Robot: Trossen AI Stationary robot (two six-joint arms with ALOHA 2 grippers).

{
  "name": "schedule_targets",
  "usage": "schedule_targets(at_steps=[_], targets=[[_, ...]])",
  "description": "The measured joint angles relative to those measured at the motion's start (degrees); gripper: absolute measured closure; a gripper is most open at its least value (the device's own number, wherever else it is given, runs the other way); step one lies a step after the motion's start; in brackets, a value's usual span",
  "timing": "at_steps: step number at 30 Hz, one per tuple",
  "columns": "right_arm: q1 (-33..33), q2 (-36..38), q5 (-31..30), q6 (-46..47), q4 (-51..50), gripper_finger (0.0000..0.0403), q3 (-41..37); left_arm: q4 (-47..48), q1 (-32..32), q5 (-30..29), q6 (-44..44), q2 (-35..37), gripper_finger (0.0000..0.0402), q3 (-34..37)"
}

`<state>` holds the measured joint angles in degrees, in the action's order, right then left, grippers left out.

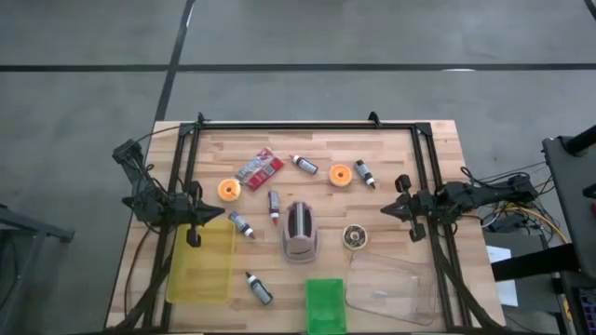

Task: Pick & Place Food Item
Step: Put the top black food coloring bottle into the transparent bin

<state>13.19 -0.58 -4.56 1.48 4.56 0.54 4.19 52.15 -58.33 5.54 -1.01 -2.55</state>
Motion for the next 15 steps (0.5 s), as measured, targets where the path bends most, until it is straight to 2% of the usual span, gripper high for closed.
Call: schedule_targets(at_steps=[11,15], targets=[[0.02,0.00,-0.85,0.31,-2.71,0.0394,0.00,0.04,0.00,0.00,1.19,0.01,0.0400,0.00],[0.02,0.00,-1.92,2.27,-2.76,0.0393,0.00,0.07,-0.01,-0.02,4.01,0.01,0.0375,0.00]])
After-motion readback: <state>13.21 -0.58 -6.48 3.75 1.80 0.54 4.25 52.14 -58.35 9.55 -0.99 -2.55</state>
